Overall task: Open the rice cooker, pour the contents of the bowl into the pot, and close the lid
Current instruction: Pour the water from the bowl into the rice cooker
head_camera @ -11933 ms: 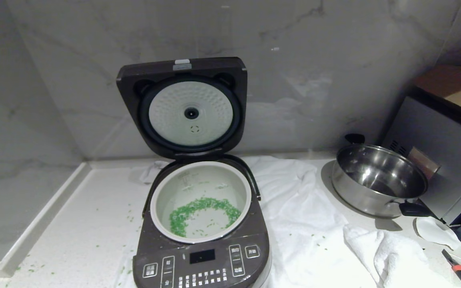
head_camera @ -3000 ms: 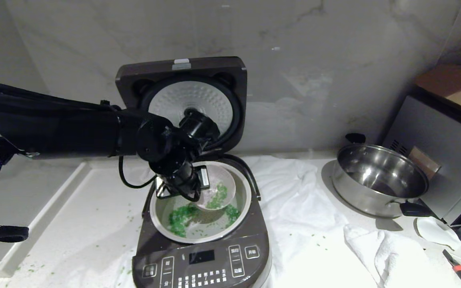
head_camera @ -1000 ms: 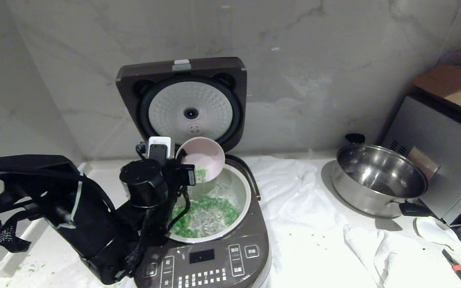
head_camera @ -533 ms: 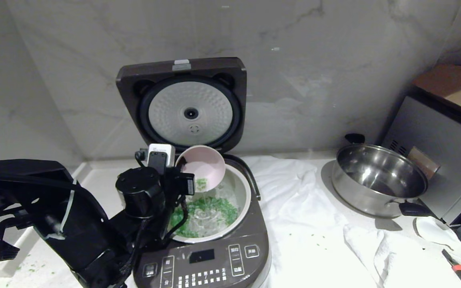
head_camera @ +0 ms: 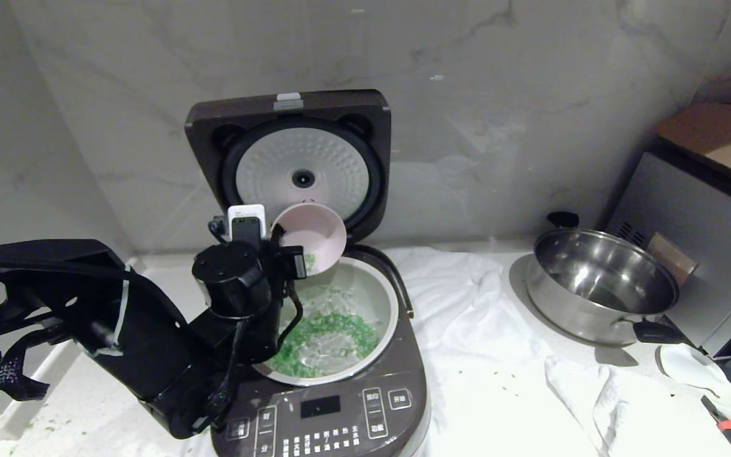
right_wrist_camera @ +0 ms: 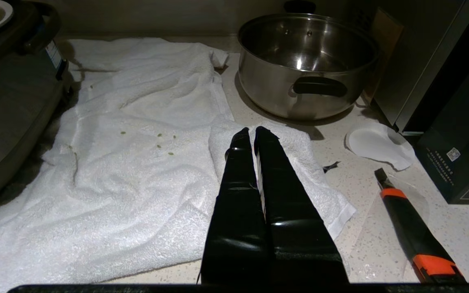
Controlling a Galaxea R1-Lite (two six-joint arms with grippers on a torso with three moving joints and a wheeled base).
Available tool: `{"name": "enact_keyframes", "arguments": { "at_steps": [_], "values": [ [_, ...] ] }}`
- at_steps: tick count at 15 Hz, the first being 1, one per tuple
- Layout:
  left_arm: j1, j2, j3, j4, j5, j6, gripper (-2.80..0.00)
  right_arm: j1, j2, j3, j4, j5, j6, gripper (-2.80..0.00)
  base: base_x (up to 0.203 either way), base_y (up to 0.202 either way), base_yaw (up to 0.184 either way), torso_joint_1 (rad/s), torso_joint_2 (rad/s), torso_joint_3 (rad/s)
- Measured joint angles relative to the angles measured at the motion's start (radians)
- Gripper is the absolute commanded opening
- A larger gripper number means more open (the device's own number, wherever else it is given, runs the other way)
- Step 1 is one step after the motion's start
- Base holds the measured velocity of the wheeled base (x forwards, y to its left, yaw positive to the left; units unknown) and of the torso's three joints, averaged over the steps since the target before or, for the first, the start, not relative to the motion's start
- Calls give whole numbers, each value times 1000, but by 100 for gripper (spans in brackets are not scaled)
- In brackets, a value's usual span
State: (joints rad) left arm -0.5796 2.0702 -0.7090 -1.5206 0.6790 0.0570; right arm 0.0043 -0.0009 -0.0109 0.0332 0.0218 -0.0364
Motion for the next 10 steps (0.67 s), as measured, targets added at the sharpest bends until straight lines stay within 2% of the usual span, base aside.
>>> {"name": "enact_keyframes", "arguments": {
  "at_steps": [3, 10],
  "values": [
    [13, -14, -27, -1, -3, 3, -280, 0, 0, 0, 0, 0, 0, -280, 0, 0, 0, 0, 0, 0],
    [0, -18, -2, -1, 2, -2, -280, 0, 0, 0, 0, -1, 0, -280, 0, 0, 0, 0, 0, 0]
  ]
}}
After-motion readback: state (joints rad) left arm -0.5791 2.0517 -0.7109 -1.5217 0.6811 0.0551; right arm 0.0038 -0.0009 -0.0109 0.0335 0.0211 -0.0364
